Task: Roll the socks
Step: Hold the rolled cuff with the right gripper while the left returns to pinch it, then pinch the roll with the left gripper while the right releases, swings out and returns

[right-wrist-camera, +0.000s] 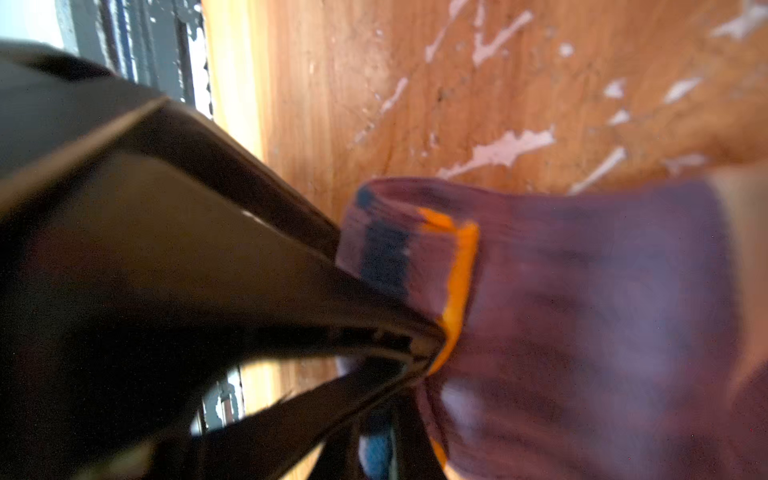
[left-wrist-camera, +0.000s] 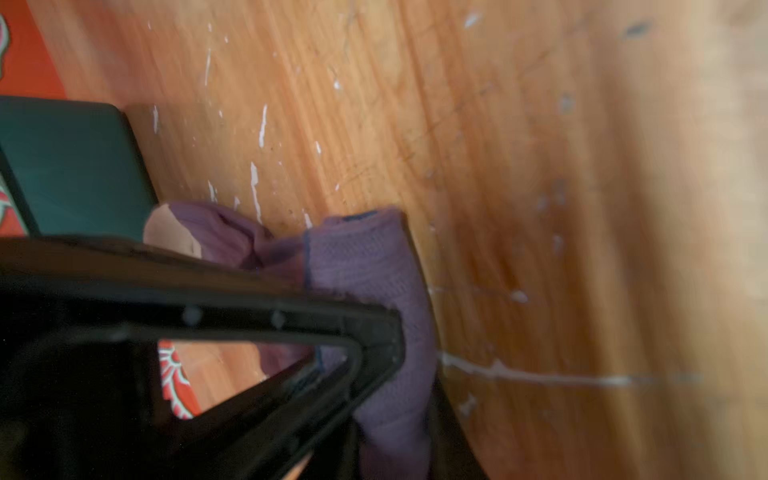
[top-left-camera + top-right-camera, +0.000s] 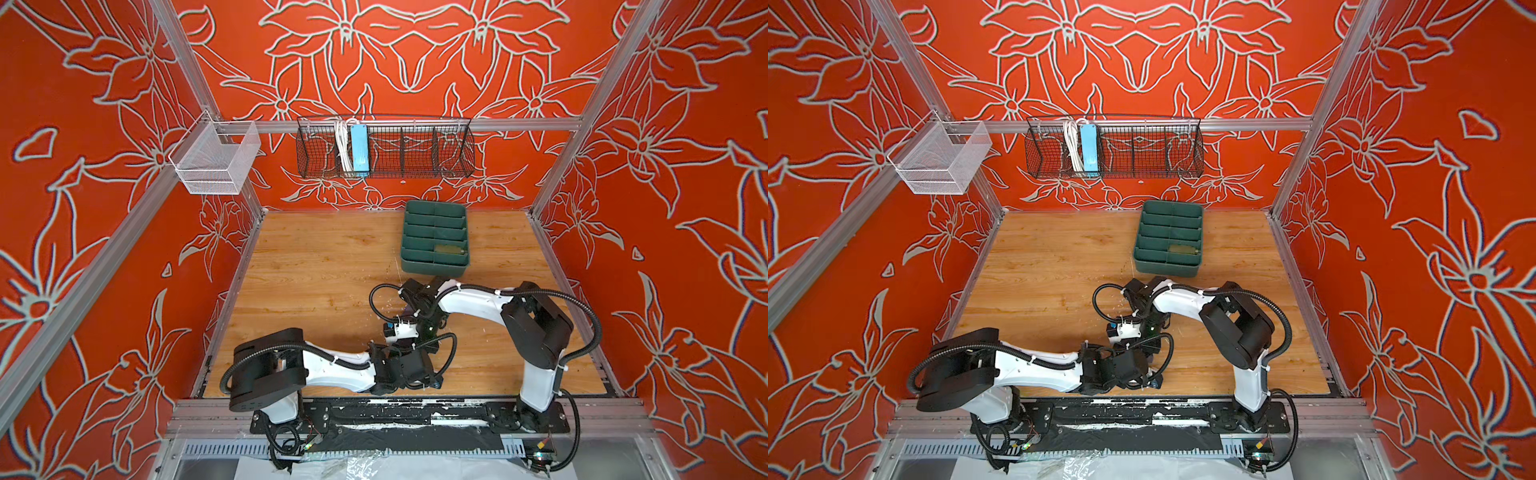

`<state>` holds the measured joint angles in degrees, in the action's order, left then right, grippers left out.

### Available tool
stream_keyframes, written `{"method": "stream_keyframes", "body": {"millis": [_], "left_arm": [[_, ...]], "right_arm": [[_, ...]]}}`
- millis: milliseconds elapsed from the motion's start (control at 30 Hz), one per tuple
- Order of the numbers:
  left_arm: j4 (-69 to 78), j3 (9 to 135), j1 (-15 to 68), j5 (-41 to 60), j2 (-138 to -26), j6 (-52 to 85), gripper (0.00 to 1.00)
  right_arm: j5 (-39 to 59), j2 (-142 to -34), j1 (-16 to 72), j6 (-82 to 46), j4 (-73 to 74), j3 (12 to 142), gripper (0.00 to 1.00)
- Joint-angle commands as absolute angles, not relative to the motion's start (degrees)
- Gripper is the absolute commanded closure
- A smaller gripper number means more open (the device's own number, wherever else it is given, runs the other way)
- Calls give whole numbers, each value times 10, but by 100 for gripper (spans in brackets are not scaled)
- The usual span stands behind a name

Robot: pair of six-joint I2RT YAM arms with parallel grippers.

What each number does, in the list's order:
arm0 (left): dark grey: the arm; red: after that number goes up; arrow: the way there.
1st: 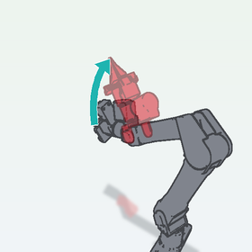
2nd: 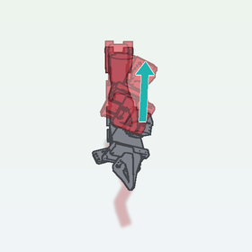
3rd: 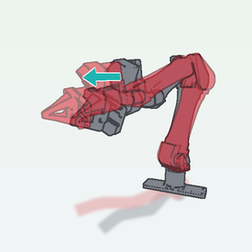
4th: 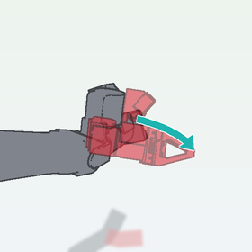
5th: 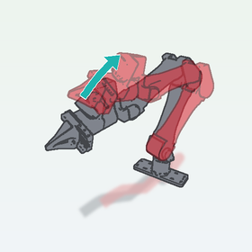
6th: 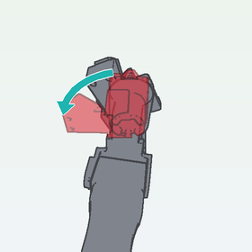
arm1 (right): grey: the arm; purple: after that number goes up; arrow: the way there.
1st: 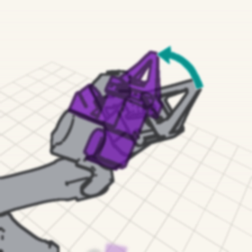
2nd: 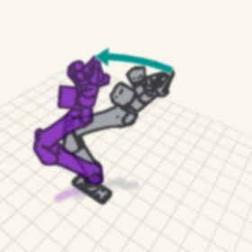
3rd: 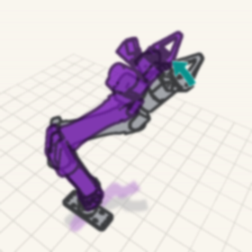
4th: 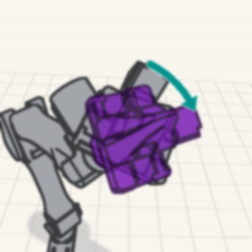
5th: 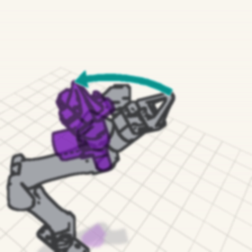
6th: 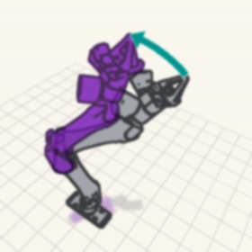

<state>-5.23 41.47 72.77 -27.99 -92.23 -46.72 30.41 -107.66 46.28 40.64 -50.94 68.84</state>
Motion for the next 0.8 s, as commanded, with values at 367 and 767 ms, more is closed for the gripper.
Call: {"method": "stream_keyframes", "body": {"millis": [367, 767], "left_arm": [[-115, 398, 727, -207, -891, -507, 100], [-310, 550, 625, 47, -930, -496, 100]], "right_arm": [[145, -865, 435, 304, -321, 549, 62], [-99, -410, 334, 190, -86, 400, 39]]}}
